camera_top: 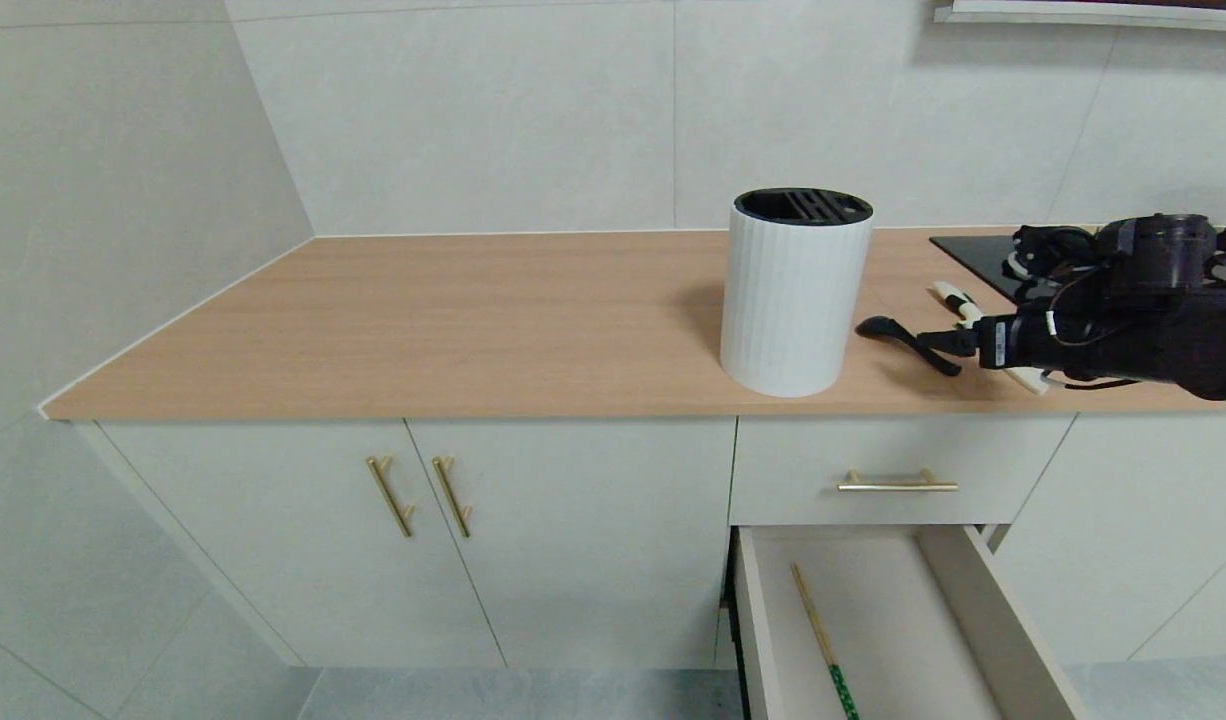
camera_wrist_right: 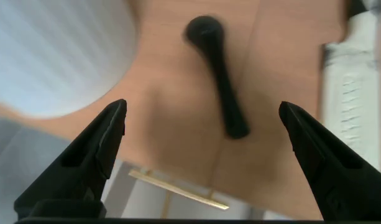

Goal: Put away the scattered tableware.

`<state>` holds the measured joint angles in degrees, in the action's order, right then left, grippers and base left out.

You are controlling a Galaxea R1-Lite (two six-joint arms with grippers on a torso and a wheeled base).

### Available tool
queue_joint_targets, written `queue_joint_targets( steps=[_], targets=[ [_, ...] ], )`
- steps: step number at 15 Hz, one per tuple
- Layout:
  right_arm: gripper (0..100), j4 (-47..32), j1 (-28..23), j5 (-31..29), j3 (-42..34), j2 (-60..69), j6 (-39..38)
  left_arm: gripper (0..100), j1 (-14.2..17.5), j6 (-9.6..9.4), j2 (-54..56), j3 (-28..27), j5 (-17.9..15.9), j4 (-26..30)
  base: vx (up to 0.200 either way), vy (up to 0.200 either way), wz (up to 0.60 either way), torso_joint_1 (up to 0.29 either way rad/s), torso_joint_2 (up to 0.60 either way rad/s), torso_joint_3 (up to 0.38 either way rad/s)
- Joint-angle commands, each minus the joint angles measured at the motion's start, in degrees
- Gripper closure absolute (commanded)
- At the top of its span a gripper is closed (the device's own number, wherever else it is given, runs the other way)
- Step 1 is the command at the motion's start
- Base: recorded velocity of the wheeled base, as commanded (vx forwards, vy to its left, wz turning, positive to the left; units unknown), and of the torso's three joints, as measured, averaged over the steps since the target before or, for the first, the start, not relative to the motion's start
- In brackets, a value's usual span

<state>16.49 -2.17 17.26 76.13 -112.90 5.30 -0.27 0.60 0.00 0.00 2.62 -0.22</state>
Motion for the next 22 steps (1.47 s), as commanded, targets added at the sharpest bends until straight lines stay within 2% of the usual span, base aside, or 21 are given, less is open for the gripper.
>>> queue_joint_targets(
  steps=[1, 5, 11, 22],
  targets=[
    [0, 0.73, 0.41, -0.39, 0.51, -1.62, 0.06, 0, 0.00, 0.02, 0.00, 0.00, 0.02, -0.04, 0.000, 0.000, 0.00, 0.000, 0.00, 0.000],
    [0, 5.22, 2.35, -4.25, 1.57, -6.28, 1.03, 0, 0.00, 0.02, 0.00, 0.00, 0.02, -0.04, 0.000, 0.000, 0.00, 0.000, 0.00, 0.000],
    [0, 6.09, 2.08, -6.72, 4.11, -10.15, 1.73, 0, 0.00, 0.02, 0.00, 0.00, 0.02, -0.04, 0.000, 0.000, 0.00, 0.000, 0.00, 0.000],
    [0, 7.24, 1.91, -7.33, 5.08, -11.64, 1.82, 0, 0.00, 0.02, 0.00, 0.00, 0.02, -0.04, 0.000, 0.000, 0.00, 0.000, 0.00, 0.000]
  ],
)
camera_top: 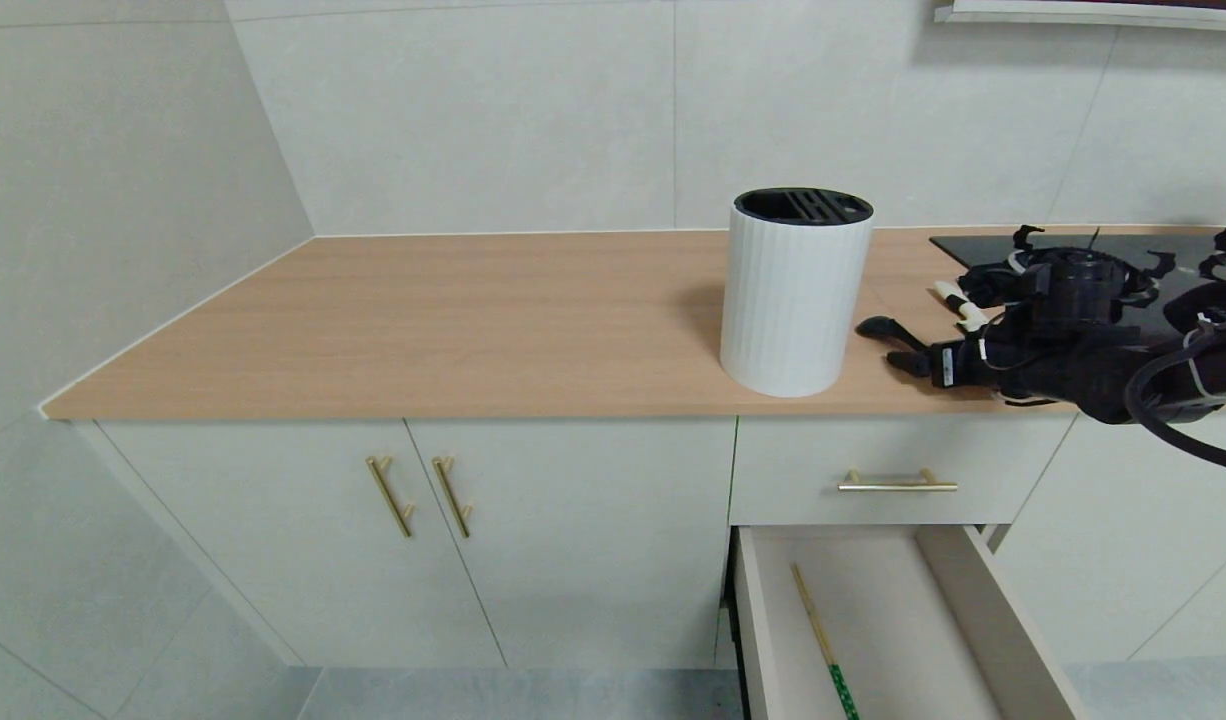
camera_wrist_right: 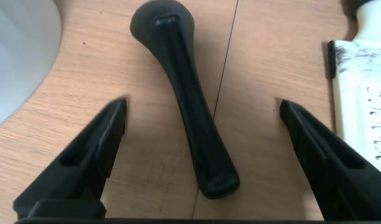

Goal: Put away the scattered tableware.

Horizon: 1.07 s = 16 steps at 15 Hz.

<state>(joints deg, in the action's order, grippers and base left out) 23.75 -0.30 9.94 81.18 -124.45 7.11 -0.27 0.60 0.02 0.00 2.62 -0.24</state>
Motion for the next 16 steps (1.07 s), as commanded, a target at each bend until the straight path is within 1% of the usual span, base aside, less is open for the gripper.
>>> queue_joint_targets(
  steps=[1, 11, 14, 16],
  targets=[
    [100, 0.07, 0.04, 0.00, 0.12, -0.09, 0.01, 0, 0.00, 0.02, -0.02, 0.00, 0.02, -0.02, 0.000, 0.000, 0.00, 0.000, 0.00, 0.000],
    [100, -0.19, 0.04, 0.00, 0.12, 0.44, -0.16, 0, 0.00, 0.02, -0.02, 0.00, 0.02, -0.02, 0.000, 0.000, 0.00, 0.000, 0.00, 0.000],
    [100, -0.63, 0.13, 0.00, -0.49, 2.99, -0.52, 0, 0.00, 0.02, -0.02, 0.00, 0.02, -0.02, 0.000, 0.000, 0.00, 0.000, 0.00, 0.000],
    [100, -3.18, 0.22, 0.00, -1.99, 6.33, -1.83, 0, 0.00, 0.02, -0.02, 0.00, 0.02, -0.02, 0.000, 0.000, 0.00, 0.000, 0.00, 0.000]
  ],
)
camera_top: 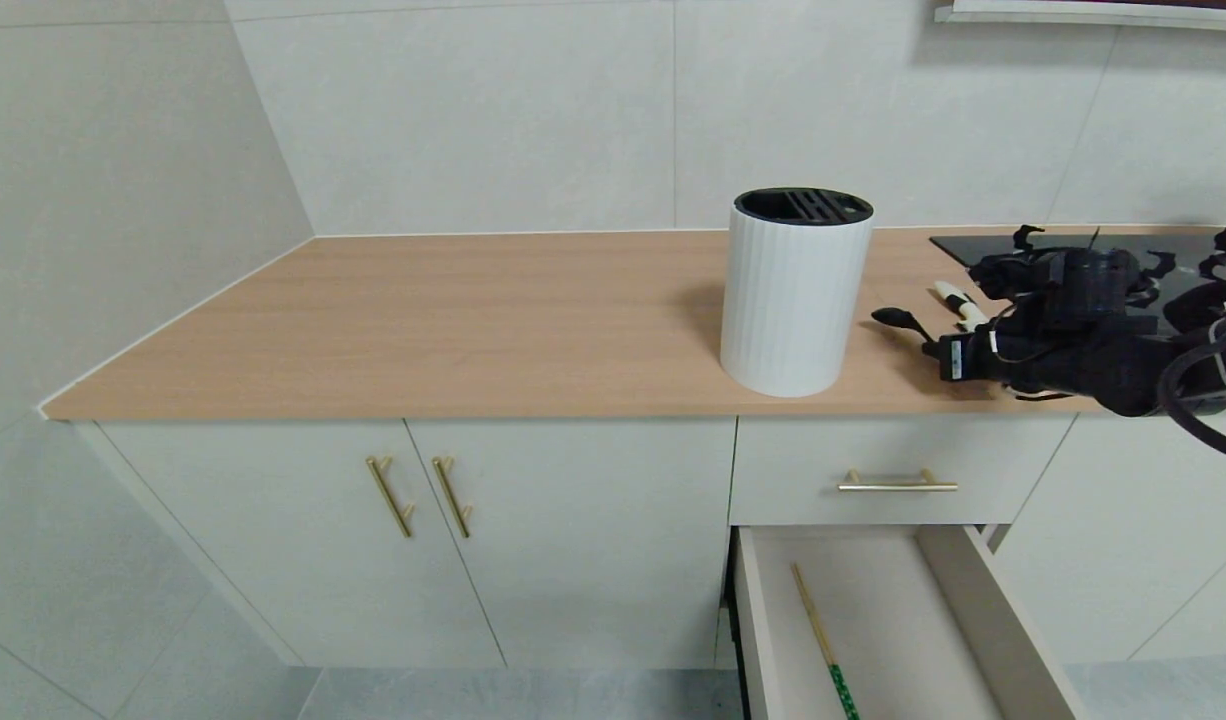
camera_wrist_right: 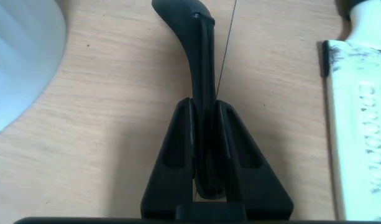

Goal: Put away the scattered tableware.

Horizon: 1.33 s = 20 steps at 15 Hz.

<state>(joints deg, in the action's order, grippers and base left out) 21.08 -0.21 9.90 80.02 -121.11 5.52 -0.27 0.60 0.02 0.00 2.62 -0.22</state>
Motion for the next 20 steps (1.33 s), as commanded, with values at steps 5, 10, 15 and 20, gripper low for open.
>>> queue_joint_targets(
  steps=[5, 10, 15, 20],
  targets=[
    [100, -15.19, 2.14, 0.12, -5.84, 16.00, -9.83, 0, 0.00, 0.02, -0.02, 0.00, 0.02, -0.04, 0.000, 0.000, 0.00, 0.000, 0.00, 0.000],
    [100, -21.60, 3.20, 0.56, -21.04, 33.93, -12.11, 0, 0.00, 0.02, -0.02, 0.00, 0.02, -0.04, 0.000, 0.000, 0.00, 0.000, 0.00, 0.000],
    [100, -21.60, 3.20, 0.65, -30.80, 42.10, -11.59, 0, 0.00, 0.02, -0.02, 0.00, 0.02, -0.04, 0.000, 0.000, 0.00, 0.000, 0.00, 0.000],
    [100, -20.99, 3.20, 0.47, -33.96, 39.81, -7.54, 0, 0.00, 0.02, -0.02, 0.00, 0.02, -0.04, 0.000, 0.000, 0.00, 0.000, 0.00, 0.000]
  ],
)
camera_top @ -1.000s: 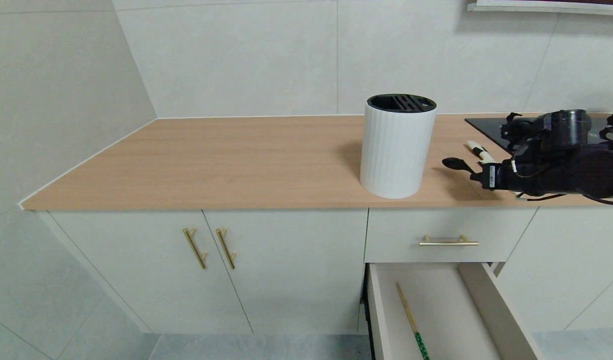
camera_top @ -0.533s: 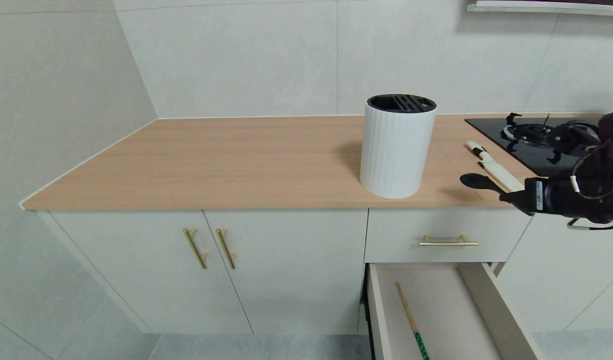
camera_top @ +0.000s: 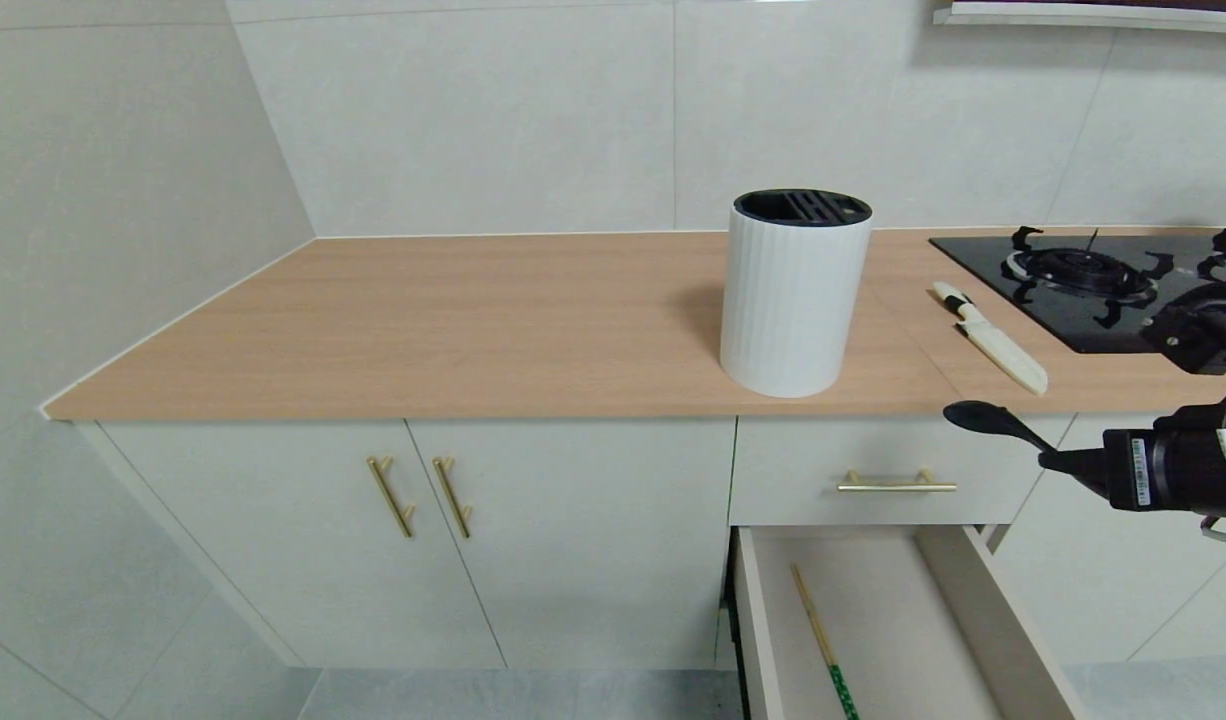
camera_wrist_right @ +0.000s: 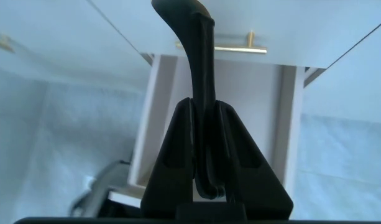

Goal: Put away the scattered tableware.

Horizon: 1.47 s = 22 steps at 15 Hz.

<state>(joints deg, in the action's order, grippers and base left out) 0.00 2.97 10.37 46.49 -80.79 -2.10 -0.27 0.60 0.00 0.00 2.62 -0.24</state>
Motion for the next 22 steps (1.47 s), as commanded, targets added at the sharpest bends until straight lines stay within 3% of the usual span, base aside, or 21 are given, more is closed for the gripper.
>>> queue_joint_targets(
  steps=[1, 13, 22],
  targets=[
    [100, 0.53, 0.01, 0.00, -0.70, -1.04, 0.08, 0, 0.00, 0.02, 0.00, 0.00, 0.02, -0.02, 0.000, 0.000, 0.00, 0.000, 0.00, 0.000],
    [100, 1.49, -0.25, -0.09, -0.70, -5.61, 0.08, 0, 0.00, 0.02, 0.00, 0.00, 0.02, -0.02, 0.000, 0.000, 0.00, 0.000, 0.00, 0.000],
    [100, 1.49, -0.43, -0.09, -0.70, -7.63, 0.16, 0, 0.00, 0.02, 0.00, 0.00, 0.02, -0.02, 0.000, 0.000, 0.00, -0.171, 0.42, 0.247]
  ],
)
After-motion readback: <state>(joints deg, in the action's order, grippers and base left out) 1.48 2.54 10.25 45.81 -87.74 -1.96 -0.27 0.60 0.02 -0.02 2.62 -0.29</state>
